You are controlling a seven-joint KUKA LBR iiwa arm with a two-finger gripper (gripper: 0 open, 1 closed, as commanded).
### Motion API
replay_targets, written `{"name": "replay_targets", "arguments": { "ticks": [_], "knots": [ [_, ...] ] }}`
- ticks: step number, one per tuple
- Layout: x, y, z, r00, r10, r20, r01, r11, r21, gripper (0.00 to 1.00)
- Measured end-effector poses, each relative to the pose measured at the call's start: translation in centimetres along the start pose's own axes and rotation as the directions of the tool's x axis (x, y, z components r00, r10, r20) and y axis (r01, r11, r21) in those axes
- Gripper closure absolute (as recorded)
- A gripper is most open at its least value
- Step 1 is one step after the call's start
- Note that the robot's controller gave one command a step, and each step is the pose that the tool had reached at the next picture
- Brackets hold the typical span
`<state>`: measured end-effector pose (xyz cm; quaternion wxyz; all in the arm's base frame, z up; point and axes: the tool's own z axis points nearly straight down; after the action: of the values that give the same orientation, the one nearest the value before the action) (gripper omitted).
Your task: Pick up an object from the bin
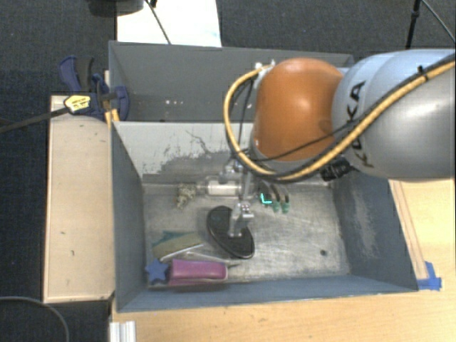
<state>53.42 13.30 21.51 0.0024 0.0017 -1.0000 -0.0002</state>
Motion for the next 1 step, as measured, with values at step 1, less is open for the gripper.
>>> {"name": "replay_targets", "arguments": {
  "ticks": [1],
  "knots": [
    [1.37,-1.47,12.22,0.989,-0.15,0.001,0.15,0.989,0.001,0.0]
  ]
}}
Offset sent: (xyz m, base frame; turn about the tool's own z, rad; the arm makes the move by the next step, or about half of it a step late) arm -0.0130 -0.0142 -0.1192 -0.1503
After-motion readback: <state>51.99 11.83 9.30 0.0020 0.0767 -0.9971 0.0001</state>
